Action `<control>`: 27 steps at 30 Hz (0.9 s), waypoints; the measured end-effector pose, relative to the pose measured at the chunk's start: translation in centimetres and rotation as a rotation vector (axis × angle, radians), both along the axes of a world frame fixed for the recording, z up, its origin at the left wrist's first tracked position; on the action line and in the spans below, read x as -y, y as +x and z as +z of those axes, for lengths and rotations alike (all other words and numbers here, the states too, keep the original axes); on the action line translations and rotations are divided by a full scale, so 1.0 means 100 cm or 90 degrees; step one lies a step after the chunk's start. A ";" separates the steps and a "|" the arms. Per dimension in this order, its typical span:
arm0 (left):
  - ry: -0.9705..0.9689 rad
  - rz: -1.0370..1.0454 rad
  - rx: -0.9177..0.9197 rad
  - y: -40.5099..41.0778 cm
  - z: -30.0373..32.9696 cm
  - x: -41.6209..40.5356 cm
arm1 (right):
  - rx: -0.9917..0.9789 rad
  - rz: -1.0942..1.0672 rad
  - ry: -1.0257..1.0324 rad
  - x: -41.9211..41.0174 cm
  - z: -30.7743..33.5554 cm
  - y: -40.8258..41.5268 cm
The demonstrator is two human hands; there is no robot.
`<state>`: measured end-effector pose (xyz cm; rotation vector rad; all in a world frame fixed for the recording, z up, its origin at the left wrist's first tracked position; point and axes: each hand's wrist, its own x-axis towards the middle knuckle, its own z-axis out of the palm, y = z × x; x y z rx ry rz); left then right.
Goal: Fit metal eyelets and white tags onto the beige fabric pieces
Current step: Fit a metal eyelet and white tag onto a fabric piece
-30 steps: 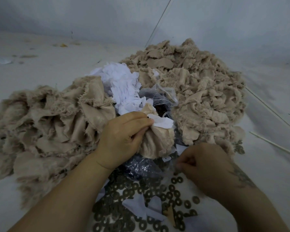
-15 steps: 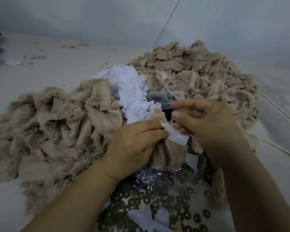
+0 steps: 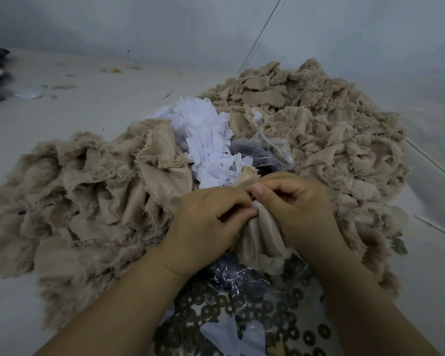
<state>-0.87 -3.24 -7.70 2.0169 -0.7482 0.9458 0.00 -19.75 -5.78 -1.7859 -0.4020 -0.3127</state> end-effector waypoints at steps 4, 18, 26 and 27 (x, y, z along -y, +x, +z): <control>-0.090 0.001 -0.076 -0.001 0.001 0.000 | 0.030 0.037 -0.014 0.006 0.000 -0.001; 0.011 0.037 -0.082 0.002 0.002 0.003 | 0.259 -0.054 -0.190 0.008 -0.006 -0.005; 0.082 -0.004 -0.169 0.002 0.003 0.000 | 0.237 -0.052 -0.183 0.006 -0.004 -0.005; 0.099 0.000 -0.157 0.001 0.003 0.000 | 0.242 -0.052 -0.189 0.006 -0.004 -0.004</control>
